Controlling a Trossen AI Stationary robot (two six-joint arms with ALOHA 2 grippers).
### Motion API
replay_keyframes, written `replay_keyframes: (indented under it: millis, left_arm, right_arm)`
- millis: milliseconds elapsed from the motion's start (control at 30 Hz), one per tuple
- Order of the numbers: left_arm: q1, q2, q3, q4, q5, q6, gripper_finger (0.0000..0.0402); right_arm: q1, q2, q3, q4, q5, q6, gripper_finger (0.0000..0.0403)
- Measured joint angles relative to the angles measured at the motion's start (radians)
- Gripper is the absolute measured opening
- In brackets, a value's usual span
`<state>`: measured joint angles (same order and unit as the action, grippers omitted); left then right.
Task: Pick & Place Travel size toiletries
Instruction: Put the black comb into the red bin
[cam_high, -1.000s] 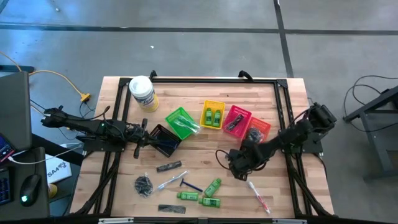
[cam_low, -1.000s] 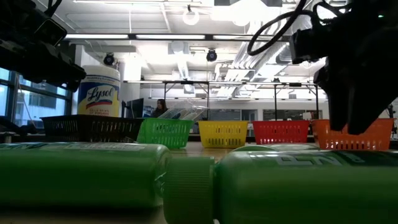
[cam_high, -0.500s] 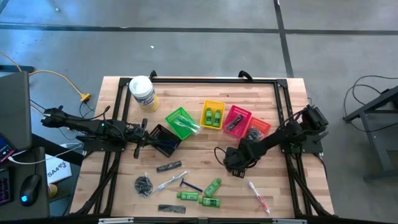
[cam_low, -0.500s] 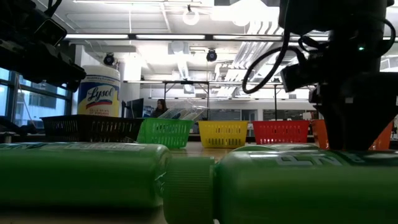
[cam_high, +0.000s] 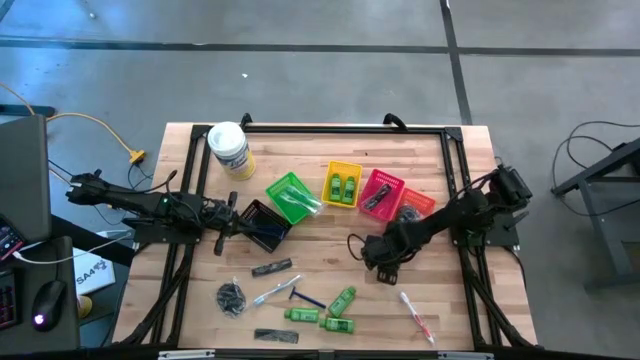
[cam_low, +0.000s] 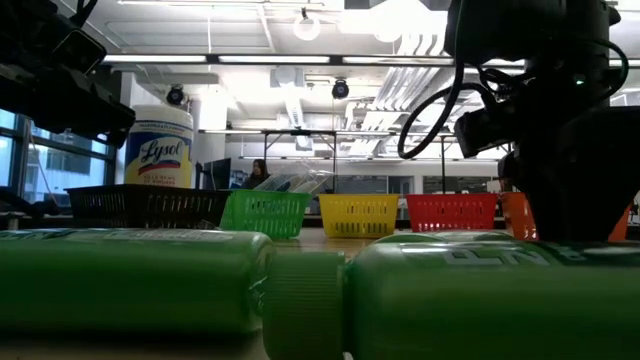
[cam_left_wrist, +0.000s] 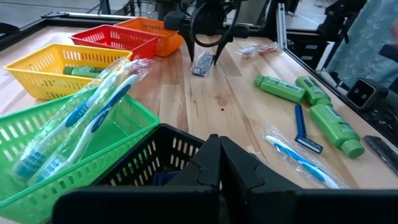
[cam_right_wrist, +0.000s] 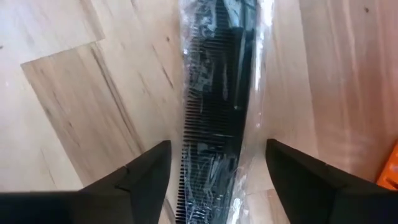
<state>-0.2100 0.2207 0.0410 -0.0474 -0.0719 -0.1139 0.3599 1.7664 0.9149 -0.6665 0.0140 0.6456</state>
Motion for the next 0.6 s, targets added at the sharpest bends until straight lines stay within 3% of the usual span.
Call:
replay_keyframes:
  millis: [133, 400, 600]
  left_arm:
    - [0.0, 0.0, 0.0, -0.001, 0.003, 0.0, 0.0]
    - [0.0, 0.0, -0.001, -0.001, 0.004, 0.0, 0.0]
    - [0.0, 0.0, -0.001, -0.001, 0.005, 0.0, 0.0]
  right_arm:
    - [0.001, 0.001, -0.001, 0.016, 0.02, -0.022, 0.0207]
    - [0.0, 0.002, -0.002, 0.034, 0.033, -0.017, 0.0068]
    - [0.006, -0.01, -0.004, 0.041, 0.071, -0.02, 0.0056]
